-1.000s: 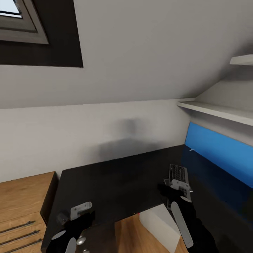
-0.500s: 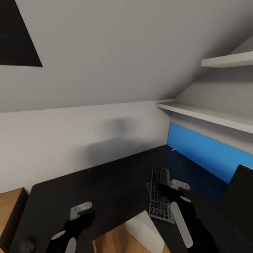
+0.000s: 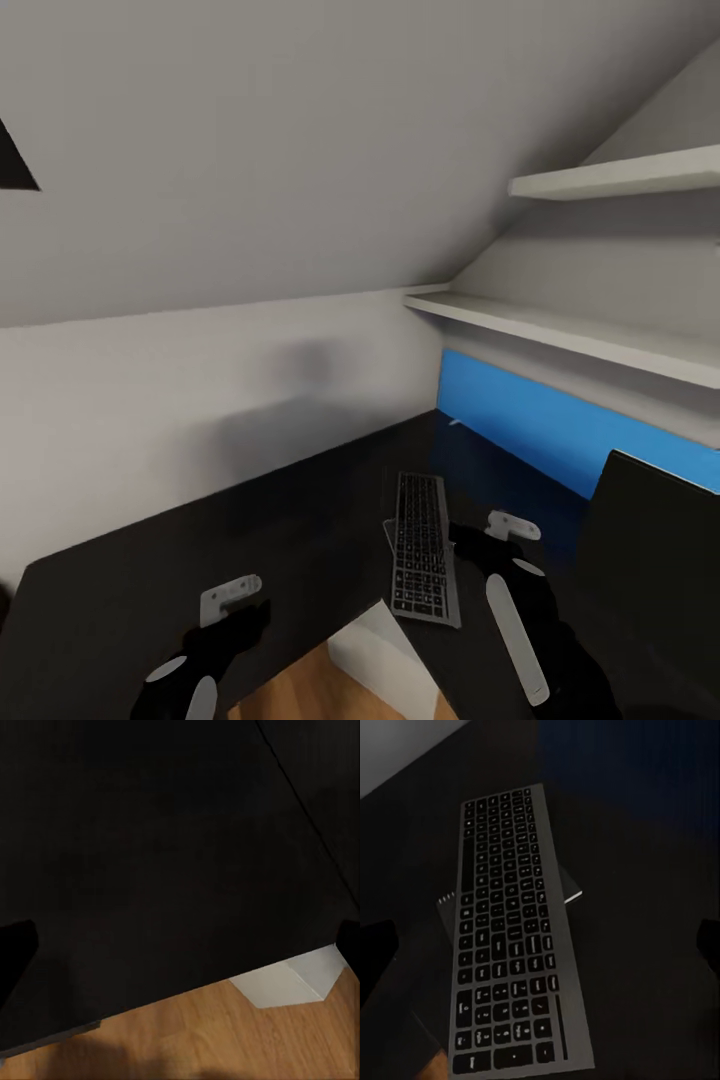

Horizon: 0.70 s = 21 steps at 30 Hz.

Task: In the bedroom, organize the workspace by keeping the computer under the desk, ensuring the monitor is on the desk, placing the keyboard on the desk next to the monitor, placing the mouse on the desk next to the keyboard, moving the folder from the swivel chair onto the desk next to the mouse, stacking the notebook on top of the folder with the pen on top of the notebook, and positioning the swivel chair next to the desk.

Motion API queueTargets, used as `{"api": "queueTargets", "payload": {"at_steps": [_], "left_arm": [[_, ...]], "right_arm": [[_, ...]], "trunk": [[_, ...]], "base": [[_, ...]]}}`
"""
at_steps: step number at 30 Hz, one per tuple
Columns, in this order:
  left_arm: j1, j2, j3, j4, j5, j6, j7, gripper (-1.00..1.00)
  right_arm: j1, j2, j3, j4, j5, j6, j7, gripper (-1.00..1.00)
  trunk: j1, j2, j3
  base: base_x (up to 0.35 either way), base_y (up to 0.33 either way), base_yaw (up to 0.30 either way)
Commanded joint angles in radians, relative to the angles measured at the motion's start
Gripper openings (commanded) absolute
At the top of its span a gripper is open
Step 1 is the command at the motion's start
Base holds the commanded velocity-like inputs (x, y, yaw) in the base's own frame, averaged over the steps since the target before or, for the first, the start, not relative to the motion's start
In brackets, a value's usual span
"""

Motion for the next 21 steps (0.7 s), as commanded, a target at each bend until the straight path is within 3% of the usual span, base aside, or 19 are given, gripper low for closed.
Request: {"api": "queueTargets", "payload": {"at_steps": [1,12,13,15,16,21], "left_arm": [[0.0,0.0,0.001,-0.001,0.011,0.003,0.007,1.0],[0.0,0.0,-0.001,-0.001,0.011,0.003,0.007,1.0],[0.0,0.0,-0.001,-0.001,0.011,0.003,0.007,1.0],[0.0,0.0,-0.001,-0.001,0.011,0.003,0.007,1.0],[0.0,0.0,-0.001,-0.001,0.011,0.003,0.007,1.0],[0.0,0.0,-0.001,-0.001,0.011,0.003,0.007,1.0]], "right_arm": [[0.0,0.0,0.002,-0.001,-0.01,0.001,-0.01,1.0],[0.0,-0.003,0.002,0.001,-0.008,0.001,-0.008,1.0],[0.0,-0.005,0.005,0.089,-0.007,-0.052,-0.002,1.0],[0.0,-0.005,0.006,0.123,0.001,-0.063,-0.001,1.0],[0.0,-0.004,0.006,0.153,0.034,-0.068,0.0,1.0],[-0.001,-0.004,0.006,0.164,0.046,-0.072,0.002,1.0]], "trunk": [[0.001,-0.001,0.0],[0.001,-0.001,0.0],[0.001,-0.001,0.0],[0.001,-0.001,0.0],[0.001,-0.001,0.0],[0.001,-0.001,0.0]], "base": [[0.187,-0.026,-0.112],[0.256,-0.1,-0.018],[0.033,-0.032,0.0],[0.014,-0.013,0.0],[0.002,-0.002,0.0],[0.001,-0.001,0.0]]}}
